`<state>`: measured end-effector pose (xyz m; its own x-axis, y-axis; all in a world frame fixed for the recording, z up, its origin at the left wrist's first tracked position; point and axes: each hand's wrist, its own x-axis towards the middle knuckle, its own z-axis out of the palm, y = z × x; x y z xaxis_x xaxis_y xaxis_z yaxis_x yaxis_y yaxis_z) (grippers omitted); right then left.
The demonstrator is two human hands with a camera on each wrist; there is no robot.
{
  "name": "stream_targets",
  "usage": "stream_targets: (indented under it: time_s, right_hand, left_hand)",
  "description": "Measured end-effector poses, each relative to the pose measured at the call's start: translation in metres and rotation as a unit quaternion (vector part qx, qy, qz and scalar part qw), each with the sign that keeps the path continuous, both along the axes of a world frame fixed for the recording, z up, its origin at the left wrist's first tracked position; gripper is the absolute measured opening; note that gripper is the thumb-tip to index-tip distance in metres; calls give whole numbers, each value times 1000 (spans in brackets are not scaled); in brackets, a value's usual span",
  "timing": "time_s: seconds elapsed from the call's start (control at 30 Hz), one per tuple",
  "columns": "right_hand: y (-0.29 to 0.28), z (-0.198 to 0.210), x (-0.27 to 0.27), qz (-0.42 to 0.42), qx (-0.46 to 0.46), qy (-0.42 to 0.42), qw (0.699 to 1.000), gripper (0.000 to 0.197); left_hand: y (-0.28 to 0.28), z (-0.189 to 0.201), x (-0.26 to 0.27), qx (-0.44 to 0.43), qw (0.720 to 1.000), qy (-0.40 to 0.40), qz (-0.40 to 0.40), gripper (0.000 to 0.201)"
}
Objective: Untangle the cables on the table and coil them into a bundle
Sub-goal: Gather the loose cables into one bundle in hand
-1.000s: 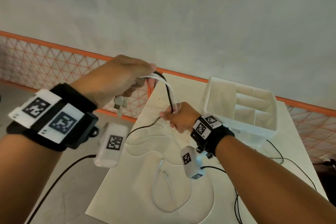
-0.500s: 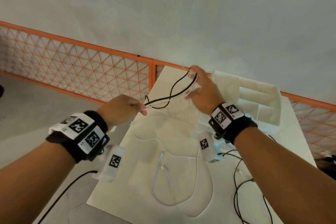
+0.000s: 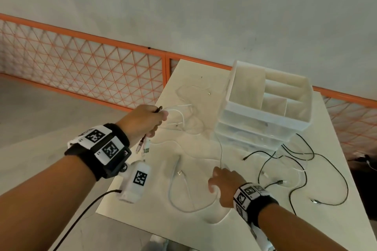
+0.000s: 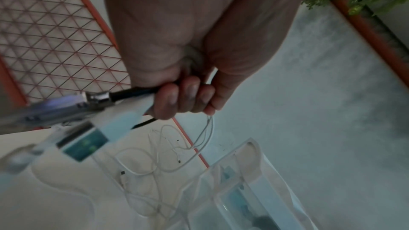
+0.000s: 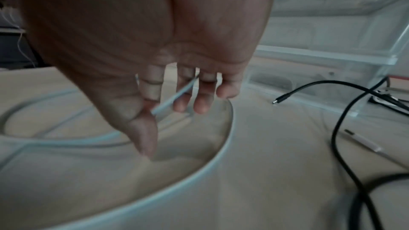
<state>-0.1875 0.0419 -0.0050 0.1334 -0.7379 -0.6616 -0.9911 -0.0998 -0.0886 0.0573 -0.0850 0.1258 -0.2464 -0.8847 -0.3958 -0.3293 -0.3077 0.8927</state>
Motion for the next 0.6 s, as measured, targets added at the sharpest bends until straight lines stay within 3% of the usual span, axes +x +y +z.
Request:
stream_targets:
  time_s: [0.13, 0.27, 0.4, 0.5, 0.6]
  right_hand:
    - [0, 2, -3, 17, -36, 25, 999, 22]
    - [-17, 40, -1, -100, -160, -122, 974, 34]
    - [-47, 116, 3, -147, -338, -199, 908, 40]
    - [-61, 170, -3, -215, -396, -275, 849, 36]
    - [-64, 209, -14, -325, -414, -401, 750, 31]
  left_hand:
    - [5, 3, -1, -11, 1000, 29, 0, 14]
    - [10, 14, -4, -36, 995, 90, 11, 10]
    - [10, 34, -11, -99, 989, 107, 4, 11]
    - [1, 50, -13, -121, 979, 139, 83, 12]
    - [-2, 63, -13, -102, 969, 200, 105, 20]
